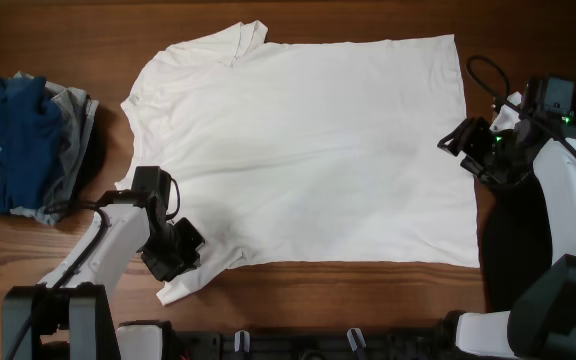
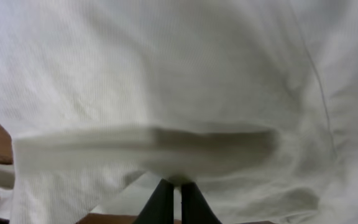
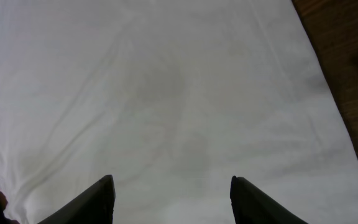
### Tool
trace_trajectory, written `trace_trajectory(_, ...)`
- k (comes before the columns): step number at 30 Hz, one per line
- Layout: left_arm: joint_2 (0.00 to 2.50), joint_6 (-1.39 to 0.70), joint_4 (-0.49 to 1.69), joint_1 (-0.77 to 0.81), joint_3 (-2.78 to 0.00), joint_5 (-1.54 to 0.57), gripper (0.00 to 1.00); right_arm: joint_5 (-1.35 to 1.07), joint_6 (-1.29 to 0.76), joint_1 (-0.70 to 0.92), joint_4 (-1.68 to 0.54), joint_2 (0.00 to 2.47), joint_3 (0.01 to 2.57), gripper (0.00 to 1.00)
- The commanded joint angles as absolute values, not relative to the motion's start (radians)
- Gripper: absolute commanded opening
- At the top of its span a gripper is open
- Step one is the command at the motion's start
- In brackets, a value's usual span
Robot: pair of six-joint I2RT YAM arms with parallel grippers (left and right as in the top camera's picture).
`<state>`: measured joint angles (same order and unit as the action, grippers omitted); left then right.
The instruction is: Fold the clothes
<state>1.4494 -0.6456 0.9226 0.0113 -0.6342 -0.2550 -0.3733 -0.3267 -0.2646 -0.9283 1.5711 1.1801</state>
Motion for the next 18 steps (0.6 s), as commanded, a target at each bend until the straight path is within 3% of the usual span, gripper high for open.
trace_trajectory(1,1.454,-0.661,0.938,0.009,-0.643,-0.292,0.04,-0.374,-0.313,-0.258,-0.942,1.58,1.169,0.6)
trace_trajectory(7,1.453,-0.577,1.056,-0.029,-0.76,-0.291,0.04,-0.374,-0.29,-0.258,-0.978,1.58,1.169,0.61)
trace_trajectory(11,1.453,-0.611,1.058,0.045,-0.726,-0.317,0.38,-0.374,-0.291,-0.258,-0.972,1.58,1.169,0.61)
trace_trajectory(16,1.453,-0.743,0.96,0.094,-0.629,-0.323,0.55,-0.366,-0.288,-0.258,-0.972,1.58,1.169,0.62)
trace_trajectory(18,1.453,-0.768,0.953,0.094,-0.595,-0.331,0.56,-0.366,-0.288,-0.258,-0.968,1.58,1.169,0.62)
